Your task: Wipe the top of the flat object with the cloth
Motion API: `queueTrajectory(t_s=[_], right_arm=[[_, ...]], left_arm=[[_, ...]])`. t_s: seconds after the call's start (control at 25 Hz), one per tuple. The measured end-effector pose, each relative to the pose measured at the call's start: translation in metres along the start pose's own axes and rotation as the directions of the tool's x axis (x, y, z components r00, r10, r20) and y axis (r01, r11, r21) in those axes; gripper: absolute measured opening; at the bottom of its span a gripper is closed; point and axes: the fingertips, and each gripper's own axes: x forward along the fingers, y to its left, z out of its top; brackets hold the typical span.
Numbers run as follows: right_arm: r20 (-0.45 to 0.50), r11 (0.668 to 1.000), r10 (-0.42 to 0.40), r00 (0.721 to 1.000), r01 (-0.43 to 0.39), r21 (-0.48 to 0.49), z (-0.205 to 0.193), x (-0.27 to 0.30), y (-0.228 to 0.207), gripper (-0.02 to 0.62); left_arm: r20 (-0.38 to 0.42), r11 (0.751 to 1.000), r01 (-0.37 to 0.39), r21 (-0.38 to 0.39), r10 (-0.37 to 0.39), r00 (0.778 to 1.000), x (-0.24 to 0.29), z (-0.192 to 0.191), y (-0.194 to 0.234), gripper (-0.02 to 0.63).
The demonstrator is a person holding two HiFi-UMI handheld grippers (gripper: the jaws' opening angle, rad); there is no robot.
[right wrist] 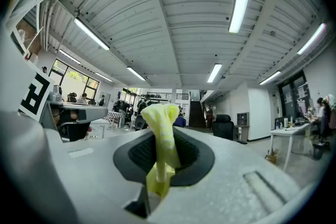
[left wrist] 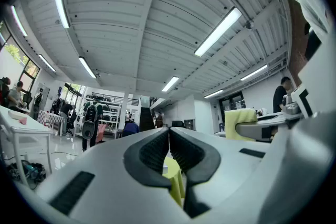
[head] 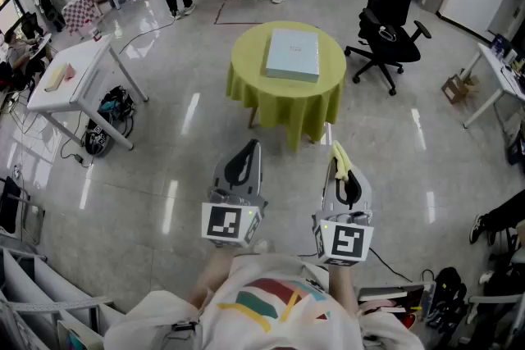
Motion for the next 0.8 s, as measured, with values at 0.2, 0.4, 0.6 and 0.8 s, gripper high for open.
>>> queueTrajectory(t_s=[0.2,0.4,0.6,0.8], right_arm=[[0.008,1.0,0.008,1.0,-0.008,-0.003,0.002,0.006,0.007,0.028],[-0.002,1.0,0.011,1.0,-0.011,-0.011,-0.001,0.013,0.01,0.028],[-0.001,1.0,0.001,1.0,-0.001,-0.008,-0.004,0.029,0.018,0.028],[-0.015,0.994,0.0,1.0,-0.001,-0.105,-0.005,0.051,0.045,0.028]], left_arm=[[0.002,1.0,0.001,-0.011,-0.001,1.0,0.002,-0.001,0.008,0.015],[0.01,1.0,0.001,-0.02,0.0,1.0,0.005,-0.002,0.016,0.015],[0.019,1.0,-0.003,-0.03,0.004,1.0,0.01,-0.004,0.036,0.015],[0.02,1.0,-0.004,-0.028,0.004,1.0,0.013,-0.004,0.066,0.015]])
